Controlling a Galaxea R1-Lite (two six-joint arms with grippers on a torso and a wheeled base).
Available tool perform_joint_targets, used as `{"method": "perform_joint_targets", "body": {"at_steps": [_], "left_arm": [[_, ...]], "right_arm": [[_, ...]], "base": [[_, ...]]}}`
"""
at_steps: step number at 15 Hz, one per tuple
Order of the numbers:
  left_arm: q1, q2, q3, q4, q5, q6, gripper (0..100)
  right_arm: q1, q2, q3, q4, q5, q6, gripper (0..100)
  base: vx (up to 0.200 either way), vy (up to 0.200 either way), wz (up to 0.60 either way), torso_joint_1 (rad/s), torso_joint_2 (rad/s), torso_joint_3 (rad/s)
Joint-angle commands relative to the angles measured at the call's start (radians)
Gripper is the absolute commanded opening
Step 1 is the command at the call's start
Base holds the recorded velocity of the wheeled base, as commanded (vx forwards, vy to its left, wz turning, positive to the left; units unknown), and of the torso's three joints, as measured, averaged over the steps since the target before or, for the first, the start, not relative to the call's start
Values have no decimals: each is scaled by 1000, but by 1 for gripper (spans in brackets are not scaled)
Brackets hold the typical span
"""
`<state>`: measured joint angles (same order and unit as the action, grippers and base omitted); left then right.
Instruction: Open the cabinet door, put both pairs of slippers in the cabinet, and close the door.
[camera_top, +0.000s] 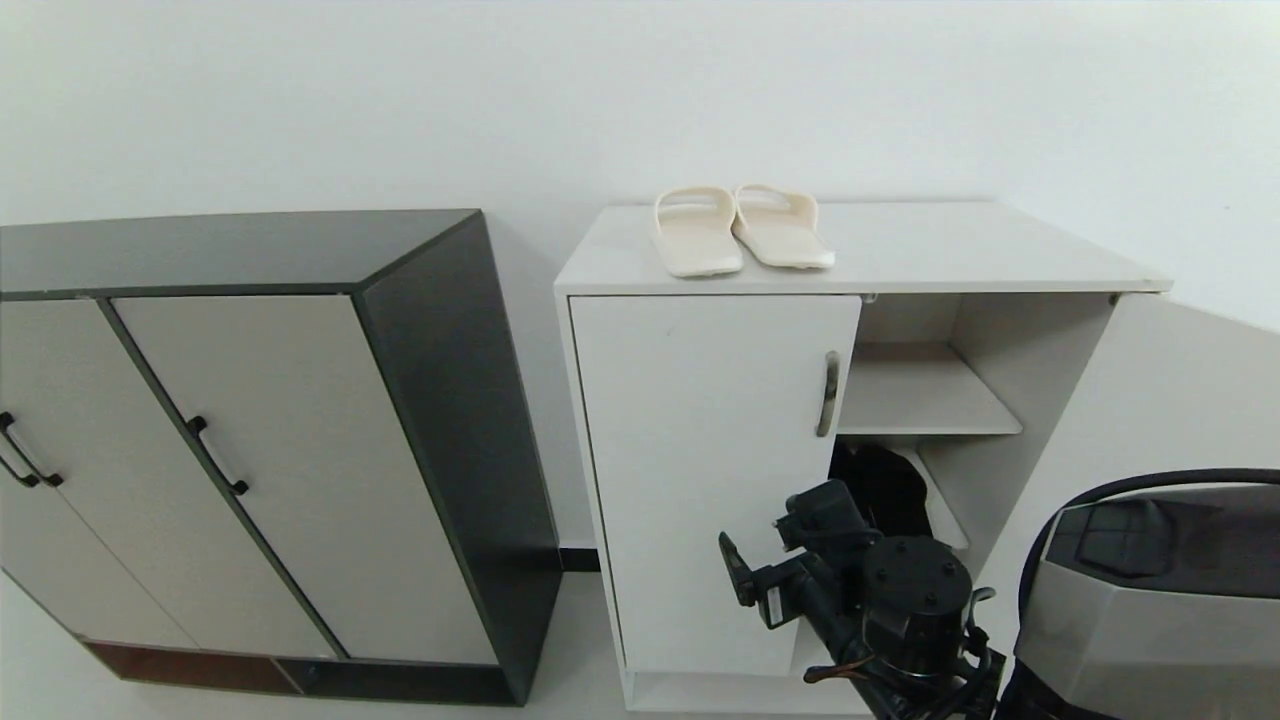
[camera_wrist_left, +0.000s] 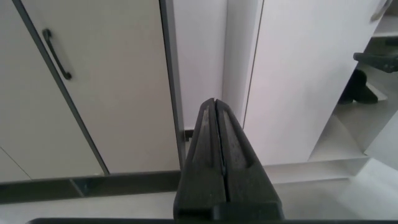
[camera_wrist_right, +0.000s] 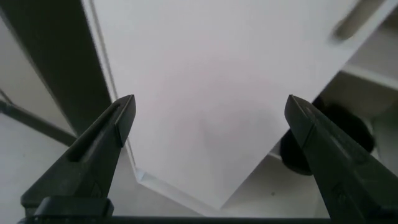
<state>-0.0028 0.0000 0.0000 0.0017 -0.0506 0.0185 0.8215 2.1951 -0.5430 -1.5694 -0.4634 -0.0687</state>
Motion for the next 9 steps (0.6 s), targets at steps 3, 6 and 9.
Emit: {"method": "perform_joint_targets", "body": {"at_steps": [3,6,9], "left_arm": [[0,2,0,0,0,0,0],[0,2,0,0,0,0,0],[0,2,0,0,0,0,0]], "right_arm": [[1,2,0,-1,0,0,100],[1,2,0,-1,0,0,100],[1,2,1,-1,0,0,100]], "base": [[0,0,0,160,-484,-323],[0,0,0,175,-482,-312],[0,0,0,193,-502,-308]]}}
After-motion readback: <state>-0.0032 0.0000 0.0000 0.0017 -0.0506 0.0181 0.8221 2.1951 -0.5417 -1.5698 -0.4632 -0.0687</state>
